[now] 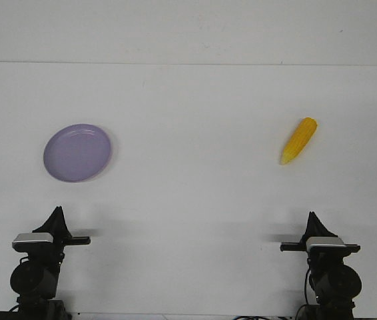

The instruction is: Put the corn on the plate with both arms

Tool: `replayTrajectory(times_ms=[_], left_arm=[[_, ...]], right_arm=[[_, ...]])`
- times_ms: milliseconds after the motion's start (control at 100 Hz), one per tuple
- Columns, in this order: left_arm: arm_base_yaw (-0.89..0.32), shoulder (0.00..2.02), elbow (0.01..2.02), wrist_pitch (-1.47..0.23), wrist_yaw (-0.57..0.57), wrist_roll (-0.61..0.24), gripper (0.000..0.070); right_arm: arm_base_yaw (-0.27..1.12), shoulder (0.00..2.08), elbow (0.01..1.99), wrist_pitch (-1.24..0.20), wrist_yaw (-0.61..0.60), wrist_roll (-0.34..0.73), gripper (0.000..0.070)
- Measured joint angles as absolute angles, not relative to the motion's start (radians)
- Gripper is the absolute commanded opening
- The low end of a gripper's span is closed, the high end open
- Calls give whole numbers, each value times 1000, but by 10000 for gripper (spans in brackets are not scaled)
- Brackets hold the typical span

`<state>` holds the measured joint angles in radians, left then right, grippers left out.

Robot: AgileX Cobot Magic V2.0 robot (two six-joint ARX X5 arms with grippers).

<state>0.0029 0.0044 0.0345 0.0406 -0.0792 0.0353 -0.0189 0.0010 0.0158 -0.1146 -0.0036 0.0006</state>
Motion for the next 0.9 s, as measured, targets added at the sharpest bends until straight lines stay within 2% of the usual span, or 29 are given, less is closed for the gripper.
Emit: replayTrajectory(times_ms=[110, 260, 480, 510, 540, 580, 630, 650, 780, 900], left_arm=[[3, 4, 35, 43, -75, 19, 15], [3, 4, 35, 45, -73, -98, 15], [3, 5, 38, 102, -73, -226, 19], [3, 9, 47, 93, -73, -236, 38], [3, 21, 64, 82, -73, -247, 96], [3, 46, 99, 59, -73, -258, 199], [3, 86, 154, 45, -73, -281, 401], [3, 104, 177, 46, -73, -288, 441], [3, 261, 348, -17, -75, -306, 422], [11, 462, 505, -154, -102, -271, 424]], right_arm=[[-19, 1, 16, -115, -4, 1, 13], [-19, 1, 16, -115, -4, 1, 13], [-19, 1, 16, -115, -4, 1, 13], [-19, 1, 16, -115, -4, 1, 13], [-19, 1, 16, -115, -4, 1, 13], [-19, 1, 16, -115, -4, 1, 13], [-19, 1, 16, -115, -4, 1, 13], [-19, 1, 16, -115, -4, 1, 13], [-19, 1, 16, -115, -4, 1, 13], [-19, 1, 16, -115, -4, 1, 13]])
